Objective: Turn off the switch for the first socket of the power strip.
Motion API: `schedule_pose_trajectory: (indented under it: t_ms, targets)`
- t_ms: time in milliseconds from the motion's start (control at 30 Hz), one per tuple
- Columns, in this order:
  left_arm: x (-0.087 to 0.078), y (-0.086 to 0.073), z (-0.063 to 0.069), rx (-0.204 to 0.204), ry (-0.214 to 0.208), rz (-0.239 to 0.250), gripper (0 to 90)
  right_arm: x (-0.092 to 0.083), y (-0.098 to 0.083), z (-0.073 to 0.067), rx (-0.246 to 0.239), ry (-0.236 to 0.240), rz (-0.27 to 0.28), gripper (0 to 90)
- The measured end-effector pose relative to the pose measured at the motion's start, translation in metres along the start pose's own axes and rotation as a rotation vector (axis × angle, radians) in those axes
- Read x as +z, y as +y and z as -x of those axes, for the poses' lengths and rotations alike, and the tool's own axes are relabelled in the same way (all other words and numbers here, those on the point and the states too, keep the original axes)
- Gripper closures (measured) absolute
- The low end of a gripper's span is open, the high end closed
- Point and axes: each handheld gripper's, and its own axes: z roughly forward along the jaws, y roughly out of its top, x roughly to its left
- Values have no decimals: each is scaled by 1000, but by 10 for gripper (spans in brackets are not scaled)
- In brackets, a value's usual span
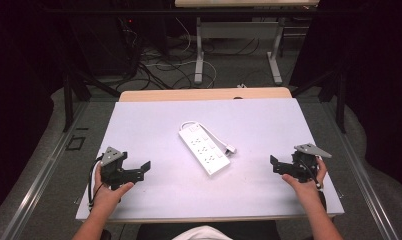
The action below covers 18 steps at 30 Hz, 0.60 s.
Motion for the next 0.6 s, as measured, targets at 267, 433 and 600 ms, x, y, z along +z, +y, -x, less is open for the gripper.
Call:
schedule_pose_trajectory:
  t_ms: [267, 433, 600]
  targets:
    - [4, -1, 7, 21, 9, -8, 9, 0, 1, -9, -12, 17, 2, 19]
    - [5, 0, 9, 22, 5, -7, 10, 1, 2, -18, -47, 39, -2, 54]
    - [4, -1, 9, 19, 8, -10, 12, 0, 5, -23, -68, 59, -7, 110]
